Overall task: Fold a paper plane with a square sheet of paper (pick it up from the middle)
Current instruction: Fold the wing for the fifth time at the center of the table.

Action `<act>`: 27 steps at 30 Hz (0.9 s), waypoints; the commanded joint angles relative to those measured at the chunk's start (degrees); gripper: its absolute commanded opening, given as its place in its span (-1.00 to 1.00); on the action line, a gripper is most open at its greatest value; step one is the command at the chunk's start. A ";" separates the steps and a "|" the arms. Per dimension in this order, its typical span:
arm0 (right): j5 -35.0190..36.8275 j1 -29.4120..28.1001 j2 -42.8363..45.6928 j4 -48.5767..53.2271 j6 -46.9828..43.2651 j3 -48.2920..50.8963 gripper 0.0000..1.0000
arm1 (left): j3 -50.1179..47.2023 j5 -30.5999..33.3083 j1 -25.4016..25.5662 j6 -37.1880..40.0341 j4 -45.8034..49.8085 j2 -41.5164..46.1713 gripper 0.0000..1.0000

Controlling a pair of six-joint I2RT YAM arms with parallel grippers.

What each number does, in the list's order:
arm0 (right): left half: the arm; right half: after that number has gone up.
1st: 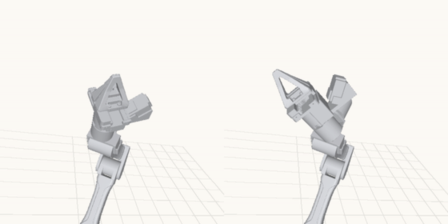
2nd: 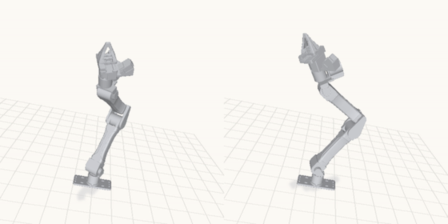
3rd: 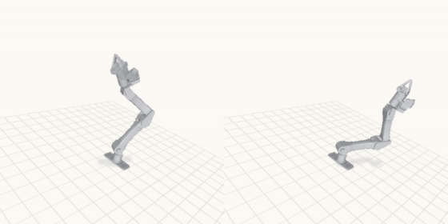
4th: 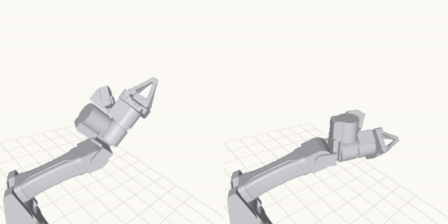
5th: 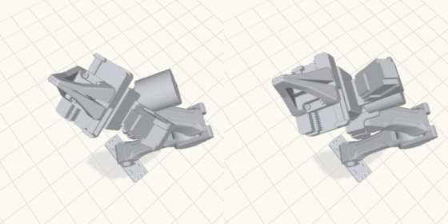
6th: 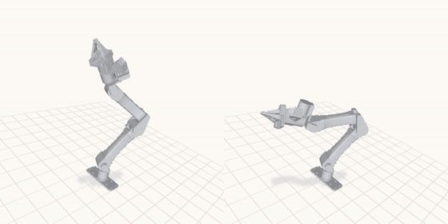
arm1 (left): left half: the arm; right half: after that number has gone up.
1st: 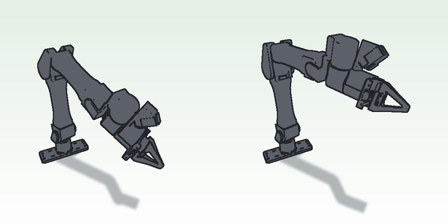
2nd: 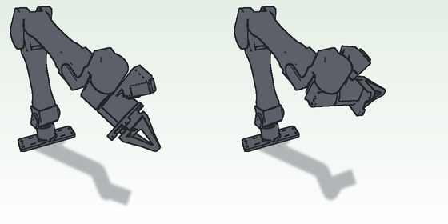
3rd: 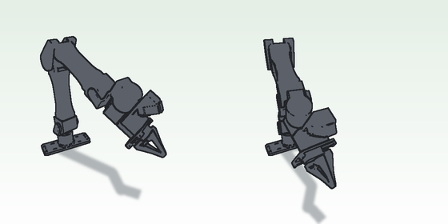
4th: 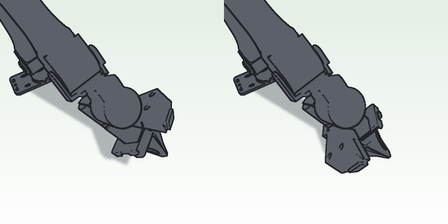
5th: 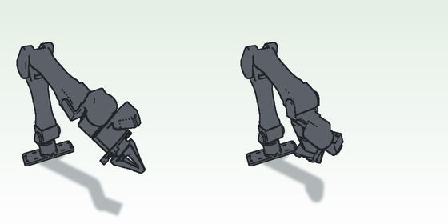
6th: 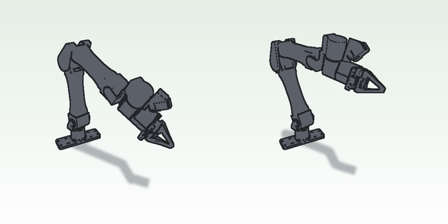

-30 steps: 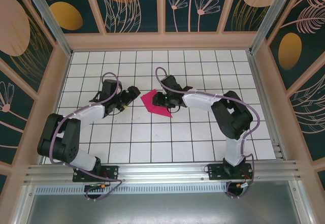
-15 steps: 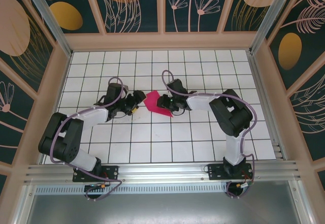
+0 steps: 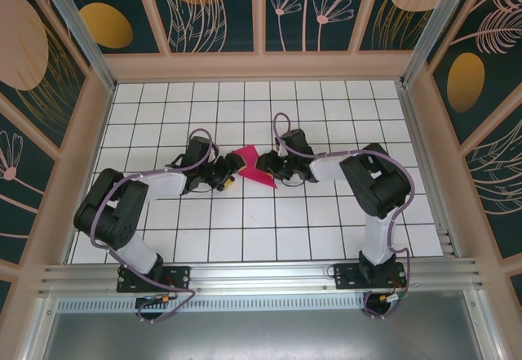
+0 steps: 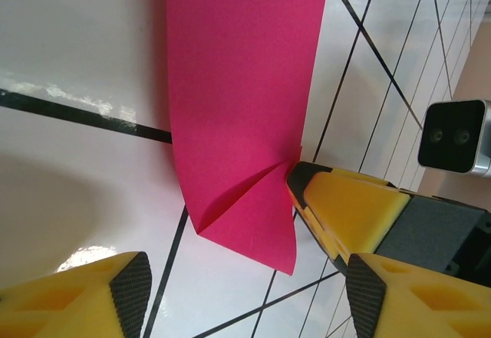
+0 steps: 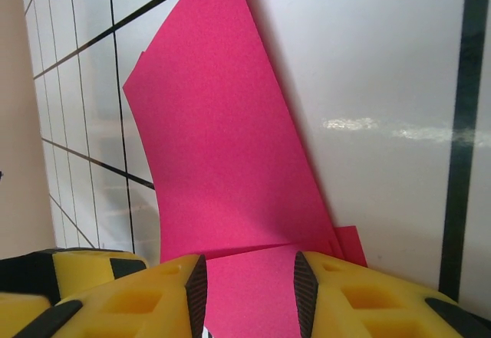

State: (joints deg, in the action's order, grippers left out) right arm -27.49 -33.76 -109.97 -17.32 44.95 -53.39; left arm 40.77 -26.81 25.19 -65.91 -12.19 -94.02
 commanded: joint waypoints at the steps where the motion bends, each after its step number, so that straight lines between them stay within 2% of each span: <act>1: 0.15 1.06 -1.13 3.84 0.88 2.74 -0.24 | 2.36 -0.94 0.26 -0.55 -0.56 -1.70 0.35; 7: -1.03 1.37 -1.29 2.22 1.46 3.41 -0.23 | 3.24 -2.17 0.39 -1.18 -1.56 -3.86 0.18; 18: -4.52 1.85 -1.45 -1.95 3.32 4.27 -0.22 | 3.64 -3.91 0.56 -2.38 -4.21 -6.22 0.09; 27: -6.25 2.03 -0.94 -4.30 3.68 4.63 -0.18 | 3.49 -5.12 0.90 -3.13 -6.33 -6.33 0.12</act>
State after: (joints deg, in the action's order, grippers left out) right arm -32.51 -31.94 -109.97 -23.31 47.99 -50.50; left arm 43.53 -30.22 25.54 -67.85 -15.55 -99.70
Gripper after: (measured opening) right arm 0.409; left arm 0.562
